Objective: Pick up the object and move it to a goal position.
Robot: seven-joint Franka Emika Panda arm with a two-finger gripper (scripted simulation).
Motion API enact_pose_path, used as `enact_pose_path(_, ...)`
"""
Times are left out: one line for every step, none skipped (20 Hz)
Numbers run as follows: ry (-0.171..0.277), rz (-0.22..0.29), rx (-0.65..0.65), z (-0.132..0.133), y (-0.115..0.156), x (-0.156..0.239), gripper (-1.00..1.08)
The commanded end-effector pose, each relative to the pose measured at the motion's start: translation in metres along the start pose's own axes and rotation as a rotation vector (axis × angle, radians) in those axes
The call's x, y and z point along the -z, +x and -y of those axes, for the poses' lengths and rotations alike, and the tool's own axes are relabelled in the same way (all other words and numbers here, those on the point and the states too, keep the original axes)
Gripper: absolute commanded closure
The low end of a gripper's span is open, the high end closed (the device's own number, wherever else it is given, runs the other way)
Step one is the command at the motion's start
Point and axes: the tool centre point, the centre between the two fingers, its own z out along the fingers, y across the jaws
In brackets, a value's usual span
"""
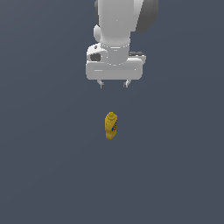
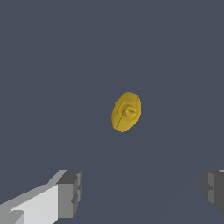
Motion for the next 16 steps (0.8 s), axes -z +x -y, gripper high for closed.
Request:
enact_pose_path(0.0, 0.0, 0.0, 0.0, 0.0, 0.0, -0.92)
enact_pose_path(0.001, 0.0, 0.0, 0.0, 0.0, 0.0, -0.92)
enact_pose_path(0.002, 0.0, -0.001, 0.001, 0.0, 0.0, -0.92)
enact_pose_path(0.004, 0.0, -0.003, 0.003, 0.0, -0.001, -0.92)
enact_pose_path(0.008, 0.0, -0.005, 0.006, 0.0, -0.001, -0.92)
enact_pose_path(0.012, 0.001, -0.007, 0.009, 0.0, -0.002, -0.92)
enact_pose_path(0.017, 0.001, -0.008, 0.012, 0.0, -0.003, -0.92)
enact_pose_path(0.02, 0.001, -0.008, 0.014, -0.001, -0.003, -0.92)
enact_pose_path(0.023, 0.001, -0.007, 0.017, -0.001, -0.003, -0.92)
enact_pose_path(0.025, 0.001, -0.005, 0.018, -0.002, -0.003, -0.92)
enact_pose_path(0.026, 0.001, -0.003, 0.019, -0.002, -0.002, -0.92)
enact_pose_path(0.026, 0.001, -0.002, 0.019, -0.002, -0.002, -0.92)
enact_pose_path(0.026, 0.001, -0.002, 0.019, -0.002, -0.002, -0.92)
enact_pose_path(0.025, 0.001, -0.003, 0.019, -0.002, -0.002, -0.92)
enact_pose_path(0.025, 0.001, -0.006, 0.018, -0.002, -0.003, -0.92)
enact_pose_path(0.025, 0.001, -0.01, 0.018, -0.001, -0.003, -0.92)
